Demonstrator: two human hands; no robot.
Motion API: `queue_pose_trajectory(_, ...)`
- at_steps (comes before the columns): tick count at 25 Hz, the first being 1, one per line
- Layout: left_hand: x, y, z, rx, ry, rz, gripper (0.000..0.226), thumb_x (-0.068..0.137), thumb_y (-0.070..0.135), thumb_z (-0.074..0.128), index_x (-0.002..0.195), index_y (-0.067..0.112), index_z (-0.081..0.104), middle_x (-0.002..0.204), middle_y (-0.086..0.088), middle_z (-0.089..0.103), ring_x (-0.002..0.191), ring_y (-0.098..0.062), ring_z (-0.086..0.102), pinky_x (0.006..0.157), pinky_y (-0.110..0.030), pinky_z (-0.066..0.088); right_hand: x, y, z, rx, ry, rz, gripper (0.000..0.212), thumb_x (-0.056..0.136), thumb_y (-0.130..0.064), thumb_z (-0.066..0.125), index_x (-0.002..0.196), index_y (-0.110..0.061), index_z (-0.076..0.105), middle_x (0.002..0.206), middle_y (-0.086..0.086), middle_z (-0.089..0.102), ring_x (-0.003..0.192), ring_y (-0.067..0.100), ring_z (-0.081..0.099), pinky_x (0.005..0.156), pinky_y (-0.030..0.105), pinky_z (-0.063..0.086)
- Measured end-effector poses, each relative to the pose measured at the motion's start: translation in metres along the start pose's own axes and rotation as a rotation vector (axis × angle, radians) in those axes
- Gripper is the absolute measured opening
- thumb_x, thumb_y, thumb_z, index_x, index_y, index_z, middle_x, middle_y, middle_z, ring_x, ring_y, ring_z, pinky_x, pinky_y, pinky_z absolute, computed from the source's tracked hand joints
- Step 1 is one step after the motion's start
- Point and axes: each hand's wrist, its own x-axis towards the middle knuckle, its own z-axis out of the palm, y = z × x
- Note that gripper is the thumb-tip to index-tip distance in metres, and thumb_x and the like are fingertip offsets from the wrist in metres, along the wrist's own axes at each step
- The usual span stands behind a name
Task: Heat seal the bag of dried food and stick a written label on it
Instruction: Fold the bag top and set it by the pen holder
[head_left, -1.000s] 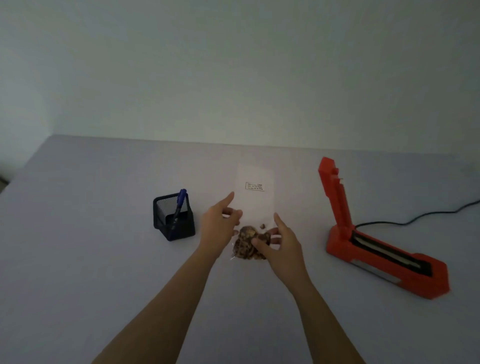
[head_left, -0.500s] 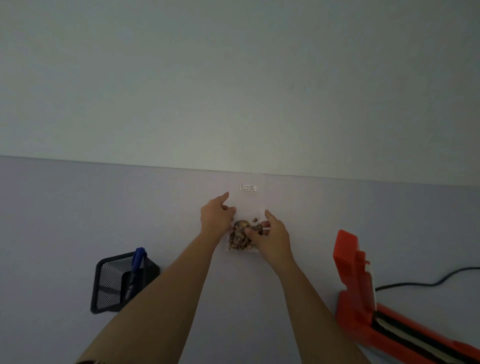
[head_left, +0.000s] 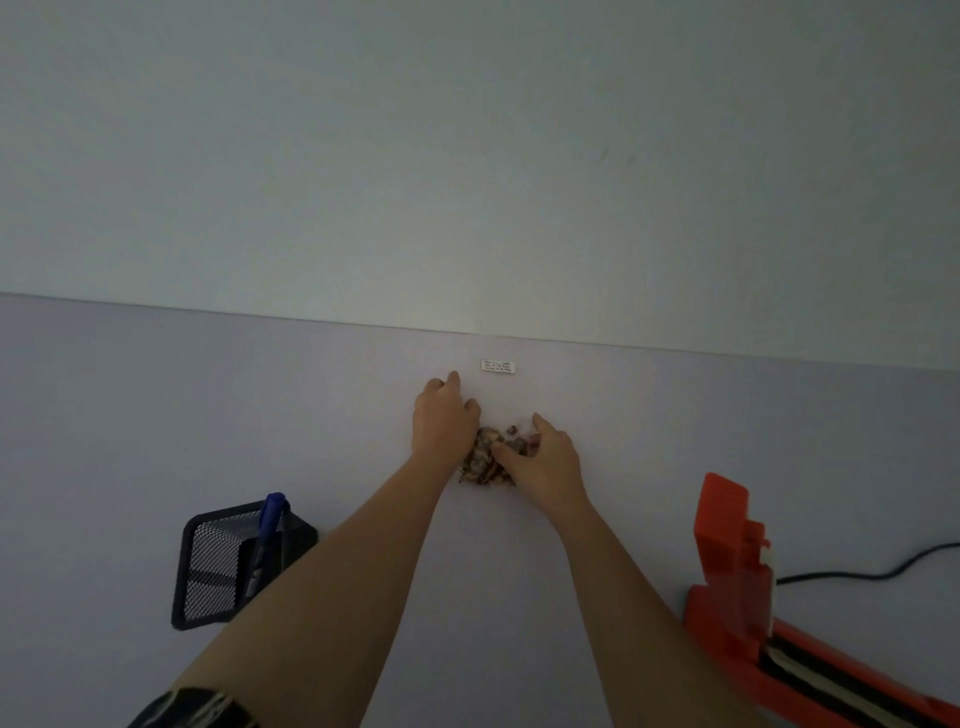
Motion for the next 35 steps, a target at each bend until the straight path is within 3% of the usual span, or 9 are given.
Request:
queue_pose_trajectory(4, -0.029, 0.014, -0.031, -0.104, 0.053, 0.015, 0.036, 0.094, 0.012, 0.045, 0.126, -0.002, 0.043, 0.121, -0.022, 0.050, 0.106, -0.032, 0.050, 0.079, -0.029, 0.038, -0.024, -0.005, 0.000, -0.142, 0.136, -0.122, 0.070, 0.086, -0.038, 0.061, 0.142, -0.009, 0.030, 0.132, 0.015, 0.041, 0.123, 0.029, 0.040, 0.104, 0.037, 0.037)
queue_pose_trajectory(7, -0.081, 0.013, -0.078, -0.226, 0.265, 0.087, 0.047, 0.095, 0.012, 0.047, 0.139, 0.001, 0.036, 0.128, -0.020, 0.050, 0.111, -0.030, 0.051, 0.089, -0.030, 0.042, -0.067, -0.003, 0.013, -0.213, 0.244, -0.235, 0.057, 0.089, -0.030, 0.055, 0.139, -0.010, 0.035, 0.129, 0.012, 0.044, 0.121, 0.027, 0.040, 0.101, 0.036, 0.036)
queue_pose_trajectory(11, -0.166, -0.037, -0.127, -0.148, 0.512, 0.041, 0.059, 0.092, 0.019, 0.054, 0.143, 0.002, 0.028, 0.139, -0.022, 0.041, 0.127, -0.033, 0.038, 0.100, -0.032, 0.033, -0.126, 0.026, 0.058, -0.425, 0.202, -0.302, 0.060, 0.090, -0.039, 0.036, 0.137, -0.001, 0.038, 0.141, 0.020, 0.042, 0.131, 0.035, 0.039, 0.106, 0.043, 0.034)
queue_pose_trajectory(14, -0.197, -0.078, -0.128, -0.161, 0.370, -0.214, 0.094, 0.082, 0.047, 0.062, 0.148, 0.010, 0.007, 0.155, -0.015, 0.011, 0.141, -0.030, 0.010, 0.110, -0.044, 0.022, -0.142, 0.048, 0.082, -0.582, 0.116, -0.342, 0.070, 0.088, -0.045, 0.019, 0.142, -0.003, 0.029, 0.153, 0.014, 0.025, 0.142, 0.029, 0.022, 0.113, 0.043, 0.020)
queue_pose_trajectory(16, -0.201, -0.095, -0.114, -0.141, 0.271, -0.308, 0.110, 0.073, 0.058, 0.066, 0.148, 0.013, 0.000, 0.156, -0.013, 0.001, 0.142, -0.032, 0.003, 0.112, -0.048, 0.016, -0.140, 0.055, 0.088, -0.629, 0.100, -0.349, 0.072, 0.087, -0.047, 0.016, 0.145, -0.005, 0.023, 0.155, 0.011, 0.019, 0.144, 0.026, 0.015, 0.114, 0.043, 0.014)
queue_pose_trajectory(22, -0.178, -0.103, -0.102, -0.233, 0.389, -0.207, 0.095, 0.071, 0.025, 0.077, 0.145, 0.007, 0.020, 0.133, -0.018, 0.037, 0.113, -0.032, 0.047, 0.088, -0.035, 0.044, -0.139, 0.059, 0.093, -0.664, 0.151, -0.351, 0.065, 0.089, -0.040, 0.022, 0.145, -0.007, 0.024, 0.154, 0.008, 0.022, 0.143, 0.020, 0.017, 0.114, 0.040, 0.013)
queue_pose_trajectory(25, -0.130, -0.073, -0.104, -0.307, 0.356, -0.106, 0.094, 0.072, 0.024, 0.078, 0.144, 0.006, 0.021, 0.133, -0.017, 0.038, 0.114, -0.027, 0.045, 0.087, -0.027, 0.039, -0.138, 0.060, 0.093, -0.672, 0.159, -0.354, 0.064, 0.090, -0.039, 0.025, 0.145, -0.008, 0.021, 0.155, 0.007, 0.020, 0.143, 0.018, 0.015, 0.113, 0.035, 0.005)
queue_pose_trajectory(28, -0.062, -0.039, -0.102, -0.337, 0.295, -0.022, 0.093, 0.073, 0.026, 0.077, 0.144, 0.006, 0.020, 0.133, -0.017, 0.038, 0.115, -0.026, 0.044, 0.083, -0.023, 0.035, -0.139, 0.062, 0.093, -0.675, 0.178, -0.357, 0.064, 0.088, -0.039, 0.034, 0.144, -0.009, 0.026, 0.153, 0.006, 0.026, 0.141, 0.017, 0.020, 0.112, 0.035, 0.010)
queue_pose_trajectory(35, 0.027, -0.018, -0.073, -0.228, 0.242, 0.054, 0.098, 0.070, 0.033, 0.079, 0.143, 0.004, 0.020, 0.128, -0.019, 0.040, 0.110, -0.032, 0.047, 0.083, -0.031, 0.041, -0.133, 0.065, 0.094, -0.672, 0.206, -0.382, 0.063, 0.084, -0.038, 0.039, 0.140, -0.008, 0.036, 0.149, 0.007, 0.036, 0.138, 0.016, 0.023, 0.110, 0.034, 0.016)
